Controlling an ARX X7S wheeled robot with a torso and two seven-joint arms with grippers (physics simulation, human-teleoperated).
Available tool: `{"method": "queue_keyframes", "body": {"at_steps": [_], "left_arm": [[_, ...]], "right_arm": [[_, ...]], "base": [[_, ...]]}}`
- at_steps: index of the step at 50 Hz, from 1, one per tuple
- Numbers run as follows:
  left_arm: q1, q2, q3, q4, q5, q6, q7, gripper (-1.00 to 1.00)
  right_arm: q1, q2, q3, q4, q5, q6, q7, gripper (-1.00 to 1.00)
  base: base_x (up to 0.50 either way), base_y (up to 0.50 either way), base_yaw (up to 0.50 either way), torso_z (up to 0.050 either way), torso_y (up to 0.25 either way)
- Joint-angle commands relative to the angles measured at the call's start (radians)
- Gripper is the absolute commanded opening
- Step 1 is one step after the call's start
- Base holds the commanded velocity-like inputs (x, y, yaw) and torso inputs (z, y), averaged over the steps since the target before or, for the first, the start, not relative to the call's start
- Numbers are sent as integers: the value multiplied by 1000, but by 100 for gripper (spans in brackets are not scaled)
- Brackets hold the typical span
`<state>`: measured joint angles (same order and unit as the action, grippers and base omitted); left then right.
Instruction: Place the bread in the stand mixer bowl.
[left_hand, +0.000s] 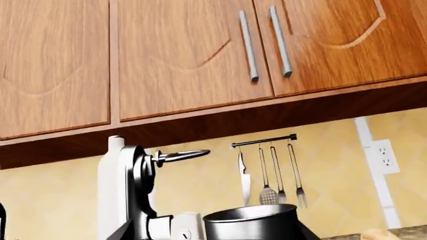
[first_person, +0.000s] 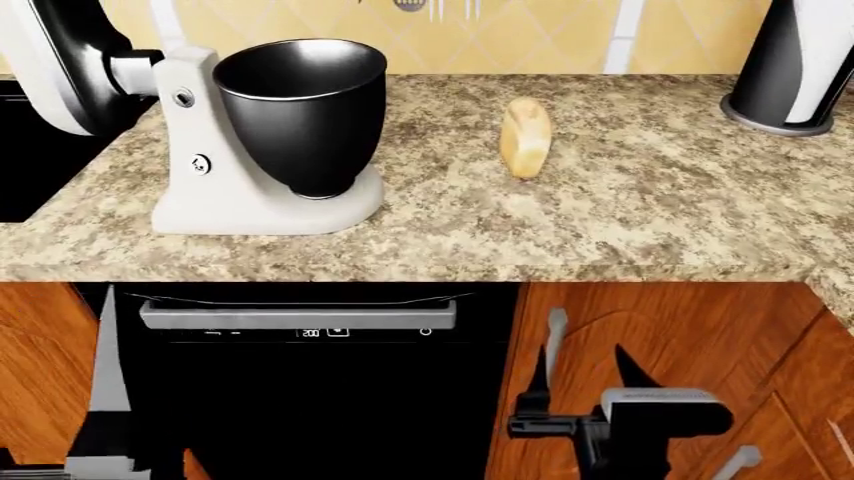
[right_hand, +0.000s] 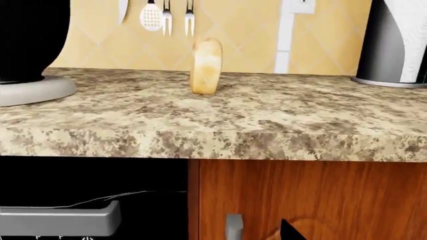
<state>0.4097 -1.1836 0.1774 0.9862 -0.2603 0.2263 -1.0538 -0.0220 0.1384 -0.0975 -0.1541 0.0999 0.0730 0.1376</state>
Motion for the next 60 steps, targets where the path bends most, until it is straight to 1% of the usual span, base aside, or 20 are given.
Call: {"method": "queue_keyframes", "body": {"at_steps": [1,6,7,9,12,13,14,15,16,17,18,21,24,25,30,31,38,44,45,60], "left_arm": [[81,-386,104,61,94,210,-408,100],[83,-386,110,61,102,207,-414,100],[83,-386,111,61,97,209,-413,100],[78,-386,109,61,82,204,-405,100],[76,-385,110,61,77,202,-403,100],[74,-384,111,61,74,204,-404,100],[69,-376,113,61,66,204,-394,100],[55,-359,119,61,55,193,-374,100],[41,-351,128,61,47,188,-362,100],[22,-342,138,61,34,180,-351,100],[4,-338,151,61,26,175,-346,100],[-43,-334,192,61,15,167,-342,100],[-89,-335,226,61,0,160,-342,100],[-106,-335,238,61,-7,159,-337,100],[-176,-327,307,61,-8,152,-335,100],[-195,-321,320,61,-17,144,-327,100],[-294,-326,415,61,-25,138,-332,100],[-379,-319,488,61,-40,125,-326,100],[-379,-364,498,61,-29,151,-364,100],[-451,-372,578,61,-20,156,-373,100]], "right_arm": [[-10,22,-2,-96,11,61,18,100],[-31,39,-13,-216,2,160,36,100],[-38,46,-15,-282,-5,229,49,100],[-33,62,3,-507,30,489,68,100],[-14,111,0,-721,75,704,50,100],[30,108,37,-814,123,854,52,100],[102,92,100,-891,199,1004,58,100],[178,192,150,-893,349,1120,208,100],[227,289,160,-893,499,1124,358,100],[343,347,268,-885,649,1220,508,100],[409,382,268,-864,799,1236,658,100],[662,515,121,-725,1249,1172,1108,100],[784,534,43,-634,1699,1159,1179,100],[826,538,15,-598,1790,1165,1199,100],[951,517,-74,-474,1865,1164,1207,100],[981,518,-110,-460,1840,1180,1253,100],[1110,477,-165,-329,1791,1218,1202,100],[1188,460,-202,-247,1781,1230,1196,100],[1258,455,-220,-188,1789,1247,1188,100],[1259,463,-237,-188,1779,1240,1173,100]], "base": [[0,0,0,0,0],[0,0,0,0,0],[0,0,0,0,0],[0,0,0,0,0],[0,0,0,0,0],[0,0,0,0,0],[0,0,0,0,0],[0,0,0,0,0],[0,0,0,0,0],[0,0,0,0,0],[0,0,0,0,0],[0,0,0,0,0],[0,0,0,0,0],[0,0,0,0,0],[0,0,0,0,0],[0,0,0,0,0],[0,0,0,0,0],[433,0,0,0,0],[500,0,0,0,0],[500,0,0,0,0]]}}
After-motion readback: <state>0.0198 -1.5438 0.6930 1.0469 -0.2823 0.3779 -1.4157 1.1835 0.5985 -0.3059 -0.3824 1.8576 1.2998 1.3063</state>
